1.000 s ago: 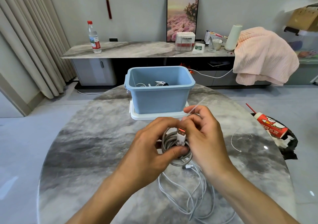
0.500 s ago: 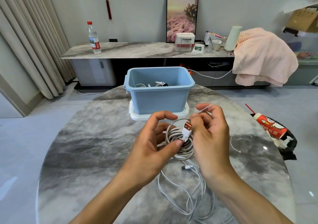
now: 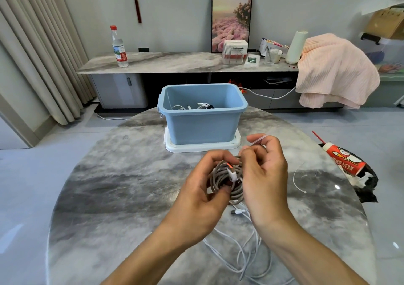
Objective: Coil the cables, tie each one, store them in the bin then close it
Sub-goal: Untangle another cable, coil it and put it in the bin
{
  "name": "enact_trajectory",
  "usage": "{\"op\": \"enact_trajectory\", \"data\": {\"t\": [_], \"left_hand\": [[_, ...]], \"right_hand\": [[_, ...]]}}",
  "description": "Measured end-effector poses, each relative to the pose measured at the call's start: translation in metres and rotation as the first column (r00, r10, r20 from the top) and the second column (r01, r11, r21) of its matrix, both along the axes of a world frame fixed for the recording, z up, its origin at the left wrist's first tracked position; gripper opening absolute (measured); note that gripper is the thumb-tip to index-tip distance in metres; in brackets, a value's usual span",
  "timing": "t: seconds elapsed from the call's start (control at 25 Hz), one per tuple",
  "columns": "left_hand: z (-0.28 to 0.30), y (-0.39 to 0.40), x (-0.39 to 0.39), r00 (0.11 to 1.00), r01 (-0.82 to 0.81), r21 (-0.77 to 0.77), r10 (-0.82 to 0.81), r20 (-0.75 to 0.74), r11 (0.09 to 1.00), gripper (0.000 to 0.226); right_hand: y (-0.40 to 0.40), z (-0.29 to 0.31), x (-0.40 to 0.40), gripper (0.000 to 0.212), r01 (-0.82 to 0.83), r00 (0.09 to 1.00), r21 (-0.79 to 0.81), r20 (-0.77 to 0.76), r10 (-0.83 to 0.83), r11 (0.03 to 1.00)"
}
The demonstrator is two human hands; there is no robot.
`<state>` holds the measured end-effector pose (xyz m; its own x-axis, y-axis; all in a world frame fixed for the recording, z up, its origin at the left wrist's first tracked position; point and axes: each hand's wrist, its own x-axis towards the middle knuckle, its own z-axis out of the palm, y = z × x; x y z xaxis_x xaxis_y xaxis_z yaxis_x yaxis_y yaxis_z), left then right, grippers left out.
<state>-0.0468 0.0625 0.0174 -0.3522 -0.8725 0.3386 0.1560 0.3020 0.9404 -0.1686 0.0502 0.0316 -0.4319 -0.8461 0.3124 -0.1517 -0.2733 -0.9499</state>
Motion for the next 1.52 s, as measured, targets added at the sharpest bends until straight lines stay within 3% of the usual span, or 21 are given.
{"op": "enact_trajectory", "data": {"t": [0.16,0.24,0.52,0.68,0.96,1.08,1.24,1.4,1.52], "left_hand": [[0.004,-0.004,0.009,0.974,0.015,-0.228,0.037,0.223,0.974,0.065],[0.006,-0.003,0.008,0.965,0.003,-0.265,0.067,0.255,0.964,0.061],[0.013,-0.013,0.019,0.998,0.008,0.063,-0.011,0.055,0.998,0.033],[0.012,-0.009,0.014,0.998,0.044,0.099,-0.047,0.031,0.994,0.035],[0.015,-0.001,0.007,0.995,0.072,0.095,-0.078,0.058,0.993,0.038],[0.019,0.003,0.005,0.994,0.106,0.183,-0.107,-0.008,0.977,0.038],[0.017,0.004,-0.001,1.000,-0.014,0.202,0.011,0.017,0.979,0.028],[0.018,0.003,-0.002,0.994,-0.100,0.130,0.092,0.062,0.986,0.022],[0.017,0.005,-0.004,0.936,-0.302,0.013,0.294,0.191,0.953,0.011]], "right_hand": [[0.001,0.001,-0.003,0.018,-0.048,0.999,-0.017,0.007,0.048,0.999],[0.002,0.001,-0.004,0.017,-0.075,0.997,-0.016,0.020,0.076,0.997],[-0.002,0.018,-0.018,0.005,-0.235,0.970,-0.010,0.063,0.235,0.972],[-0.003,0.013,-0.013,0.010,-0.194,0.976,-0.011,0.101,0.194,0.981],[-0.002,0.016,-0.016,0.010,-0.023,0.993,-0.050,-0.113,0.017,0.998],[-0.001,0.014,-0.016,0.008,-0.004,0.971,-0.101,-0.238,-0.021,0.995],[-0.004,0.006,-0.013,0.007,-0.006,0.964,-0.095,-0.264,-0.020,0.995],[-0.008,0.000,-0.010,0.010,-0.069,0.989,0.007,-0.134,0.069,0.998],[-0.009,0.002,-0.009,0.009,-0.156,0.987,0.068,-0.031,0.158,0.985]]}}
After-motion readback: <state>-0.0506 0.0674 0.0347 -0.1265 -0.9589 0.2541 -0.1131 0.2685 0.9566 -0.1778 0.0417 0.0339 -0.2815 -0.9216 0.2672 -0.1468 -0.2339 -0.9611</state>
